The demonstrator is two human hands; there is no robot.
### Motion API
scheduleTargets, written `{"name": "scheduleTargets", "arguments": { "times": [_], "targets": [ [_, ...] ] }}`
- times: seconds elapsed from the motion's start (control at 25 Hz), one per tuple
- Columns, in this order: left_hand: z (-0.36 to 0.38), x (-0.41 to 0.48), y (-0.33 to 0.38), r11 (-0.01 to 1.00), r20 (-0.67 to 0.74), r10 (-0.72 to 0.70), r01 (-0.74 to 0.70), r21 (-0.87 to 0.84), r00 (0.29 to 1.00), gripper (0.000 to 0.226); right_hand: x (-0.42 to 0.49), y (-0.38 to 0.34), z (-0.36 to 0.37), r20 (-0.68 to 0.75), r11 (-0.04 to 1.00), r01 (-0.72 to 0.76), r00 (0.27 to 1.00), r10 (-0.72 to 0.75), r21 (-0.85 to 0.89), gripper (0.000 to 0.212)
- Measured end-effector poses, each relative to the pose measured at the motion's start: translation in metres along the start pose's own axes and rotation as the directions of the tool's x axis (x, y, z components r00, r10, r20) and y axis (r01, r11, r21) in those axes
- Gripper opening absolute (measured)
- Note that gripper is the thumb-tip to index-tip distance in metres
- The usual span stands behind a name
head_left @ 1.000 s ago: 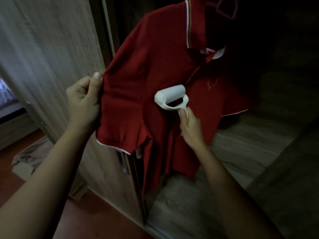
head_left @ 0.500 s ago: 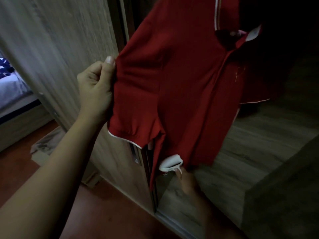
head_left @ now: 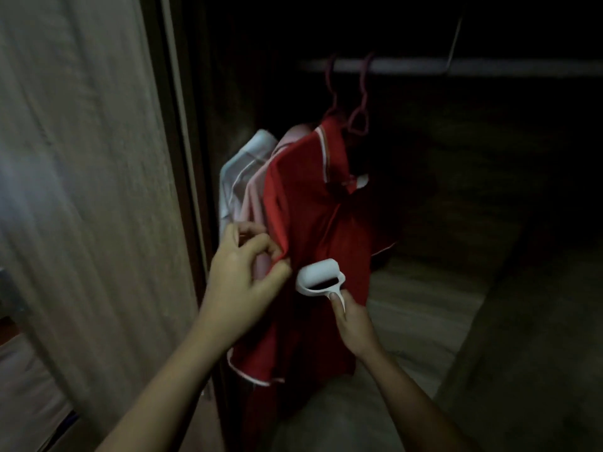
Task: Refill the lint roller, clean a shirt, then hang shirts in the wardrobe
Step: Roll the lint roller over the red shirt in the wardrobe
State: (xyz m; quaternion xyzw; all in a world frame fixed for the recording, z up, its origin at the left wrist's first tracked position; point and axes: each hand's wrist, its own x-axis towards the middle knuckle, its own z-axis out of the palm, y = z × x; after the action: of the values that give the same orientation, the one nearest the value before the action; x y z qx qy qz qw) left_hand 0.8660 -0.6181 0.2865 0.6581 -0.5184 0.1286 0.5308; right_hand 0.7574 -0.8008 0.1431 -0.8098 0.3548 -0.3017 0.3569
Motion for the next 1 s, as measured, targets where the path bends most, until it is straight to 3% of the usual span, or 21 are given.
{"name": "scheduleTargets", "arguments": {
  "times": [0.16,0.28,0.36,0.44,0.52,0.64,0.76,1.0],
  "targets": [
    [0.041,0.028,0.026,0.987,-0.106,-0.125,0.114,-0.112,0.986,0.032,0.006,-0.019,-0.052,-0.087,0.998,0.044,0.995,-0.041,0.034,0.027],
    [0.056,0.053,0.048,0.981,-0.21,-0.178,0.158,-0.111,0.961,0.048,0.006,-0.025,-0.081,-0.127,0.997,0.077,0.989,-0.073,0.024,0.018],
    [0.06,0.071,0.059,0.978,-0.17,-0.209,0.21,-0.015,0.963,0.058,0.005,-0.026,-0.1,-0.166,0.997,0.079,0.983,-0.08,-0.012,0.018],
    [0.066,0.089,0.065,0.95,-0.075,-0.231,0.242,0.198,0.97,0.049,0.004,-0.025,-0.118,-0.206,0.997,0.079,0.975,-0.081,-0.02,0.021],
    [0.074,0.104,0.071,0.928,0.019,-0.231,0.215,0.304,0.973,0.036,0.002,-0.022,-0.133,-0.244,0.997,0.08,0.966,-0.083,-0.022,0.026],
    [0.09,0.117,0.083,0.939,0.157,-0.162,0.103,0.328,0.974,0.033,-0.001,-0.021,-0.151,-0.281,0.997,0.071,0.956,-0.08,-0.043,0.029],
    [0.1,0.114,0.094,0.936,0.196,-0.083,0.009,0.353,0.977,0.04,-0.004,-0.021,-0.165,-0.315,0.998,0.055,0.947,-0.065,-0.042,0.03],
    [0.107,0.092,0.1,0.963,0.214,-0.152,0.096,0.252,0.965,0.06,-0.018,-0.012,-0.173,-0.328,0.998,0.044,0.943,-0.053,-0.032,0.033]
  ]
}}
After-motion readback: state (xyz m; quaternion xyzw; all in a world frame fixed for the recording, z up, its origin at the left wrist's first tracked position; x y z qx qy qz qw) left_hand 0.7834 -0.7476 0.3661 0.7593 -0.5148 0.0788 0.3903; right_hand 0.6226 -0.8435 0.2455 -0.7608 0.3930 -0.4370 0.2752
